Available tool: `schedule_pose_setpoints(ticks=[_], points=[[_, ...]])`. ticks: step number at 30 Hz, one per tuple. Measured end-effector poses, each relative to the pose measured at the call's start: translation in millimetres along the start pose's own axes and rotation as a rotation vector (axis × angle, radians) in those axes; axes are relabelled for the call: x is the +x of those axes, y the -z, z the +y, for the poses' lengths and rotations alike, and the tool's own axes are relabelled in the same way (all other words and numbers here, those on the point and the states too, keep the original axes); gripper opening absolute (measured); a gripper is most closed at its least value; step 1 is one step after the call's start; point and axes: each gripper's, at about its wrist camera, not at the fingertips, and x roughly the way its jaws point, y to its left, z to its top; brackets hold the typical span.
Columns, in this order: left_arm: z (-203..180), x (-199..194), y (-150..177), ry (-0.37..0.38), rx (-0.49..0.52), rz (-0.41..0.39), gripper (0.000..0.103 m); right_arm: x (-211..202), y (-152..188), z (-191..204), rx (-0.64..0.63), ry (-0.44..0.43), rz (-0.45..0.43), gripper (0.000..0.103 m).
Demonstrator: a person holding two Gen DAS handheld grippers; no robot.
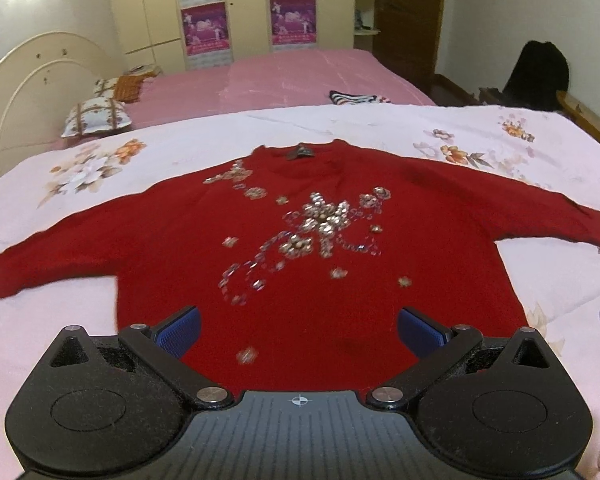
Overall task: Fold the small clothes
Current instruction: 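Reach the right gripper to the sleeve cuff nearest it and grasp it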
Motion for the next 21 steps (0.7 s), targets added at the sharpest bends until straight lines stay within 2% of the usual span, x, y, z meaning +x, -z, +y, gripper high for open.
schedule_pose_setpoints(ticks=[6,13,21], points=[[-40.2,35.8,-19.3,0.031,0.031,0.02,0.103,32.0,-15.8,-49.5,0.053,0.076,0.032,0.069],[-92.5,75.3,-43.1,-0.004,0.033,0.041,0.103,80.6,-41.3,-136.0,0.157,0.124,0.089,0.053],[-131.3,118.7,-65.8,-0.039,0.008,0.059,0.103,124.5,-65.4,-217.2,0.242,0.214,0.117,0.048]])
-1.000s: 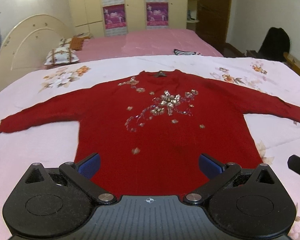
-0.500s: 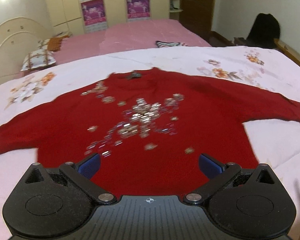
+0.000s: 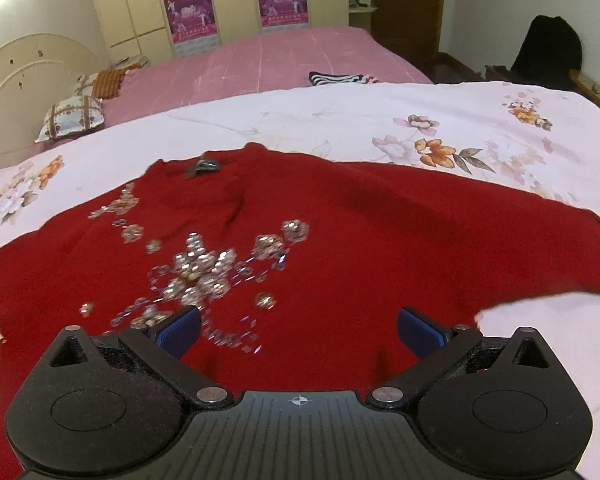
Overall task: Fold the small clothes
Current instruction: 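Reach the right gripper to the sleeve cuff nearest it and grasp it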
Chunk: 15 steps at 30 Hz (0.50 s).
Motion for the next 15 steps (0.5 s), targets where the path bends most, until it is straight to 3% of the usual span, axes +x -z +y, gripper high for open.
schedule_pose_setpoints(ticks=[7,15], points=[[-5.9,19.4,-3.0,-0.024,0.005,0.024,0.103,33.6,-19.9,-36.3,0.091,0.01,0.011,0.035],[10.3,25.5,-5.7,-0.047,-0.005,0.037,0.103,48.4,-35.3,-66.9,0.294,-0.033,-0.059,0.027]])
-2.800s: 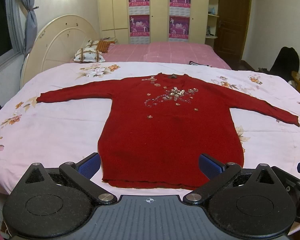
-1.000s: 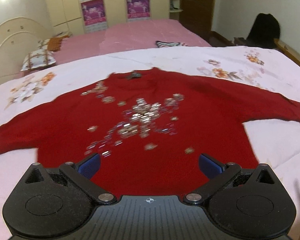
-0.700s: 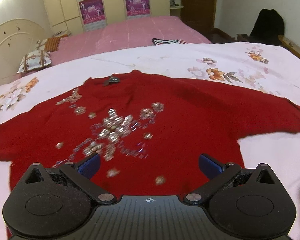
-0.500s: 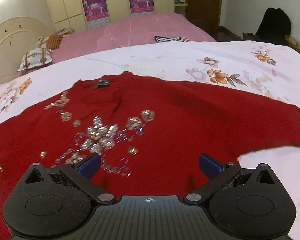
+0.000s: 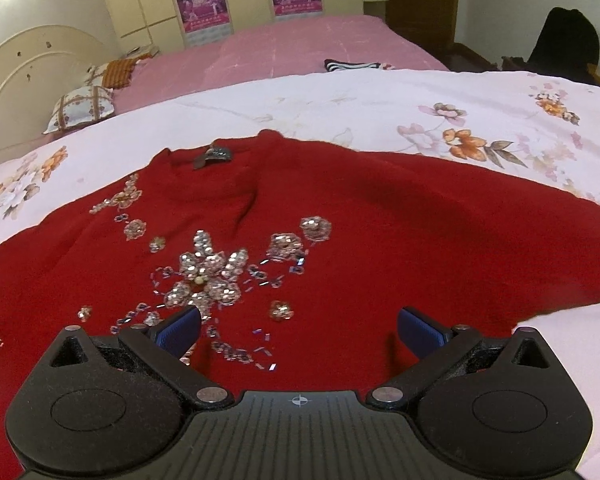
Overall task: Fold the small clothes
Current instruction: 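Reach the right gripper to the sleeve cuff nearest it and grasp it, then carry the held sleeve across the sweater body and open the right gripper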
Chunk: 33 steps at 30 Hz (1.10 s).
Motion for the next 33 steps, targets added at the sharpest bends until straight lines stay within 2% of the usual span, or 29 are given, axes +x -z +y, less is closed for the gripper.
schedule_pose_setpoints(ticks=[3,5,8,9,11,15,19,23,27,30,32,33], points=[[8.6,-0.1,-0.1,-0.006,-0.01,-0.002,0.103,0.9,-3.7,-6.2,0.045,-0.027,0.012,0.028],[12.7,0.9,0.3,-0.007,-0.008,-0.005,0.103,3.4,-3.5,-5.5,0.007,-0.004,0.003,0.018],[19.7,2.2,0.8,-0.006,-0.012,-0.008,0.103,10.3,-7.5,-3.2,0.002,0.013,-0.009,0.008],[23.9,2.0,1.1,-0.004,-0.02,-0.009,0.103,10.3,-8.1,0.5,-0.005,0.015,-0.015,0.008],[32.5,1.3,1.3,0.004,-0.037,-0.014,0.103,2.8,-4.6,16.6,-0.072,0.0,-0.042,0.007],[54.6,-1.0,-0.3,0.02,-0.049,-0.028,0.103,-18.2,16.8,71.9,-0.241,-0.102,-0.076,0.007],[79.4,-2.6,0.5,0.025,-0.065,-0.044,0.103,-30.4,56.0,148.9,-0.402,-0.257,-0.046,0.007],[110.3,4.6,0.7,0.025,-0.094,-0.041,0.103,-31.8,109.0,222.7,-0.517,-0.406,0.049,0.007],[150.1,16.8,0.8,0.024,-0.17,-0.023,0.103,-27.3,171.0,278.8,-0.609,-0.499,0.151,0.007],[170.8,26.4,3.7,0.066,-0.196,-0.002,0.103,-14.9,209.0,306.8,-0.663,-0.514,0.236,0.008],[176.0,31.6,5.3,0.142,-0.199,0.025,0.103,-3.9,227.6,316.5,-0.69,-0.492,0.288,0.026],[175.5,32.5,6.2,0.159,-0.191,0.03,0.103,-7.2,231.2,319.0,-0.718,-0.491,0.254,0.028]])
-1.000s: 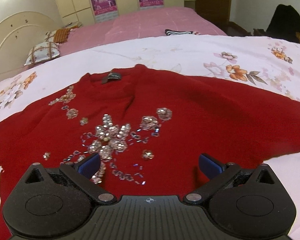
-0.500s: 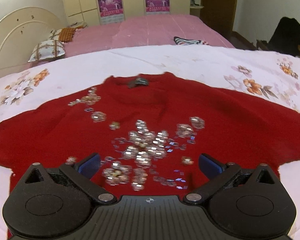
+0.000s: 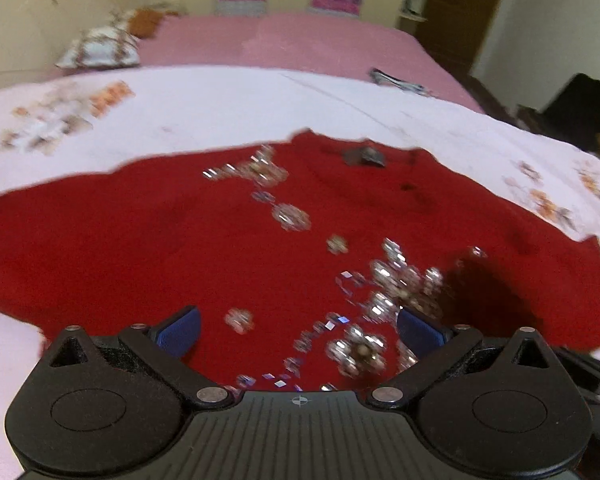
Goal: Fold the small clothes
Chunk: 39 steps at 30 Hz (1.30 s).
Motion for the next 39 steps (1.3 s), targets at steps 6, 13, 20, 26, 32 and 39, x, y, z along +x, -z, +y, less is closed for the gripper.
schedule_pose_setpoints(ticks=[6,13,20,26,32,39], points=[[-14.8,4.8,8.4,0.107,0.023,0.046,0.103,-35.7,-8.7,-12.9,0.006,0.024,-0.069,0.04],[-29.7,7.0,17.7,0.252,-0.085,0.073,0.103,-72.7,17.4,-42.8,0.071,0.081,-0.102,0.046],[-42.4,16.9,15.3,0.267,-0.168,0.043,0.065,-83.1,34.2,-59.0,0.132,0.083,-0.117,0.047],[-42.0,15.9,14.6,0.232,-0.25,0.018,0.013,-88.5,36.5,-70.4,0.139,0.083,-0.127,0.048],[-41.6,24.3,15.0,0.274,-0.321,0.062,0.005,-93.2,34.8,-80.2,0.156,0.075,-0.138,0.05],[-42.2,15.3,13.1,0.252,-0.35,-0.022,0.005,-98.3,35.7,-89.6,0.172,0.079,-0.15,0.051]])
